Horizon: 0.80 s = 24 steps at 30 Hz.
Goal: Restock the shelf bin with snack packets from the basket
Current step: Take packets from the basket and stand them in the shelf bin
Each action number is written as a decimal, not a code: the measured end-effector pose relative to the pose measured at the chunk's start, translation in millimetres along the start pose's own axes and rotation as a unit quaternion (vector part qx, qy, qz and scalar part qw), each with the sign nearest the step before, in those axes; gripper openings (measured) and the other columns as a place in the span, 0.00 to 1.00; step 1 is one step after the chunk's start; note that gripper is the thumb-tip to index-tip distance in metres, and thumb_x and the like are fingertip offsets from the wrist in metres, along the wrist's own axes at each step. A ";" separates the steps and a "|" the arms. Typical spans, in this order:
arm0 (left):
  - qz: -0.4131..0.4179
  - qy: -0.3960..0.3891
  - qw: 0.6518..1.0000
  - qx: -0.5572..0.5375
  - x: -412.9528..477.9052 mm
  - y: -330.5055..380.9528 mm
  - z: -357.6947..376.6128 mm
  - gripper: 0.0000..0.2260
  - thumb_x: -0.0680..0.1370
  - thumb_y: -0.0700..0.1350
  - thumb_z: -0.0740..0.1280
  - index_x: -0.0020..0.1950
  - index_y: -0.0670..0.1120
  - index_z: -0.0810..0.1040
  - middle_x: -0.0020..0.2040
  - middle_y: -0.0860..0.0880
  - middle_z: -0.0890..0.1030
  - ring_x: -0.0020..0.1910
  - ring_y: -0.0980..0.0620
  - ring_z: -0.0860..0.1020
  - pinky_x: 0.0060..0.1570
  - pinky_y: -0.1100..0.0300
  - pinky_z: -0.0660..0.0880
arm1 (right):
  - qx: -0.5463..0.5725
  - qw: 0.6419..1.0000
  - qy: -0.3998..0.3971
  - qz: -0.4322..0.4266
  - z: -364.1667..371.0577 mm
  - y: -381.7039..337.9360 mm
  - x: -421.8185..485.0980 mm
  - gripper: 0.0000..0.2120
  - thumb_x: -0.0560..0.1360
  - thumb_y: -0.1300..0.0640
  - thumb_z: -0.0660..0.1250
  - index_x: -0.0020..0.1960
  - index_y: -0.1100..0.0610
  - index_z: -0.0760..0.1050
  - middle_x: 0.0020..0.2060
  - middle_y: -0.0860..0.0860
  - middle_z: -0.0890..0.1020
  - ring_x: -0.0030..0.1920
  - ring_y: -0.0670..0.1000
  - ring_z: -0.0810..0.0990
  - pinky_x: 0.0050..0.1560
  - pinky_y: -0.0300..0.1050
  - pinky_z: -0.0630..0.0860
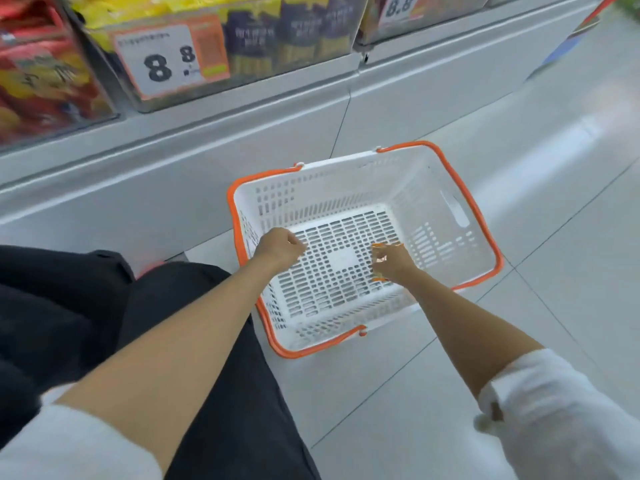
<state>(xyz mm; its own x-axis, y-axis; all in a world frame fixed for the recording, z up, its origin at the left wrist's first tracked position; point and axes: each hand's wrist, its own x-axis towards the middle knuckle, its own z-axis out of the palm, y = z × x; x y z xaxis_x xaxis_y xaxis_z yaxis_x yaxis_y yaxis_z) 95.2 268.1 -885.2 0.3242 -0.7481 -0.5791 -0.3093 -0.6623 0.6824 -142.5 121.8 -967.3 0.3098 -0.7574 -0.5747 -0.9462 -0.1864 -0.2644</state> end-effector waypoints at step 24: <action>-0.029 0.023 0.985 -0.166 19.3 -26.6 9.1 0.01 0.78 0.43 0.67 0.48 0.48 0.79 0.44 0.46 0.82 0.48 0.46 0.83 0.49 0.52 0.80 | -0.111 0.978 -0.128 0.126 83.0 -36.4 61.7 0.43 0.76 0.51 0.69 0.79 0.49 0.42 0.77 0.62 0.38 0.76 0.67 0.40 0.72 0.67 0.57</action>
<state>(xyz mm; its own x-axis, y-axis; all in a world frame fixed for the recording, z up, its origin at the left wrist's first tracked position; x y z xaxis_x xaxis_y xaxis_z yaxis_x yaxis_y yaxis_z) 101.6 270.8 -918.5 0.3755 -0.7017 -0.6055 0.0172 -0.6479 0.7615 -81.2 133.8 -1057.4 0.0512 -0.6205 -0.7825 -0.9837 -0.1668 0.0678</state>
